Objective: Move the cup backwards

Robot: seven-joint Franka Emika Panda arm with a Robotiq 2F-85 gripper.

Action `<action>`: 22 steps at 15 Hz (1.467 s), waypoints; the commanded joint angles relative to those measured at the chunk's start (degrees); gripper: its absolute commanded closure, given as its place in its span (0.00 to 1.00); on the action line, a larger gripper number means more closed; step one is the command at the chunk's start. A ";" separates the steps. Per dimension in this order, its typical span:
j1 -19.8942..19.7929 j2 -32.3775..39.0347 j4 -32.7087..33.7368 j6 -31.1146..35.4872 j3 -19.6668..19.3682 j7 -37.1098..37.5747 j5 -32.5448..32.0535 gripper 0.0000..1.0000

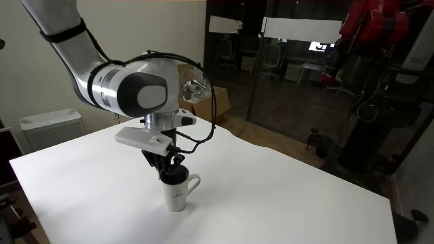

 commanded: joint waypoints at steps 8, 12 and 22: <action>1.53 0.75 11.90 -3.25 -3.47 18.49 9.74 0.98; 1.33 5.16 22.96 -15.15 -6.30 25.38 8.80 0.98; 1.12 19.58 42.49 -28.62 -5.92 27.83 9.83 0.98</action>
